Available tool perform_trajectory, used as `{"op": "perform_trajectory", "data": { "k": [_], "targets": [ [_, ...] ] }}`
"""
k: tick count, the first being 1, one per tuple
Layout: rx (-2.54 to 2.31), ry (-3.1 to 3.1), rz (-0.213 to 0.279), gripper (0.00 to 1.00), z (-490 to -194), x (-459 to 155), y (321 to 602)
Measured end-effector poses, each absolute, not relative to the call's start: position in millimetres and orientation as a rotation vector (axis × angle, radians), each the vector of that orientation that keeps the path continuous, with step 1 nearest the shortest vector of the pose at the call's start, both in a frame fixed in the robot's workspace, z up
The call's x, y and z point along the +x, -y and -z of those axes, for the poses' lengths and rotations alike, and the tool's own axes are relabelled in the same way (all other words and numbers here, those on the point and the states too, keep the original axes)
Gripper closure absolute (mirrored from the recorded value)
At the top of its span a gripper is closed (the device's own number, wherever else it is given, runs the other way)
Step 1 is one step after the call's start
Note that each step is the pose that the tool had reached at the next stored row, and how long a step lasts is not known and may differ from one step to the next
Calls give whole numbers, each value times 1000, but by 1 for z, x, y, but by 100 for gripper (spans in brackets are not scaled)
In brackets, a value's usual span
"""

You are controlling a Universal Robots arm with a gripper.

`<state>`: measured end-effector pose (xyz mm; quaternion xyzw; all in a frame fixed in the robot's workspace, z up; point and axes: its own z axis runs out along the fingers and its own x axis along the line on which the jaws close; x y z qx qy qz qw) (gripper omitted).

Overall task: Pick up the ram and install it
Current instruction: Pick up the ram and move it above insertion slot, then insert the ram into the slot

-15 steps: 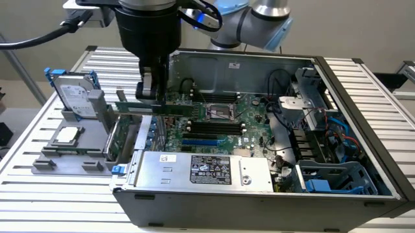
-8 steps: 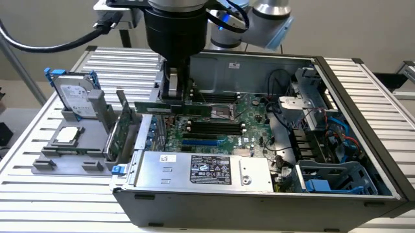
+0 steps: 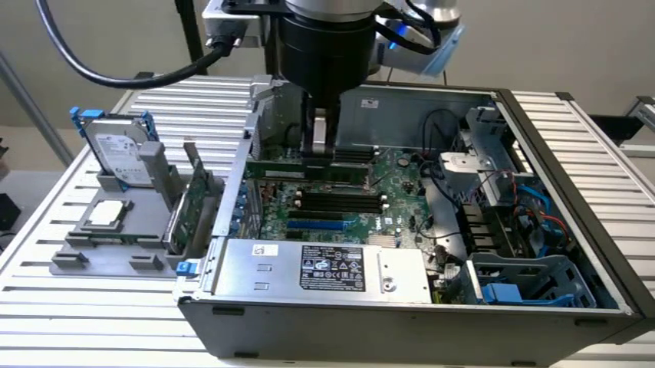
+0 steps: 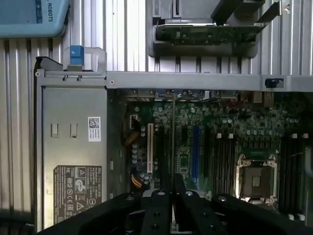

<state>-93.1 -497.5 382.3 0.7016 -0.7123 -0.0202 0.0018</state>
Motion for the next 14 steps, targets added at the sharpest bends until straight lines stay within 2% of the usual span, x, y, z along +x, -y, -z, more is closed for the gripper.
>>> {"op": "perform_trajectory", "data": {
  "k": [6, 14],
  "targets": [
    [2202, 2235, 64, 100, -378, -68, 486],
    [2202, 2235, 63, 100, -368, -52, 454]
  ]
}}
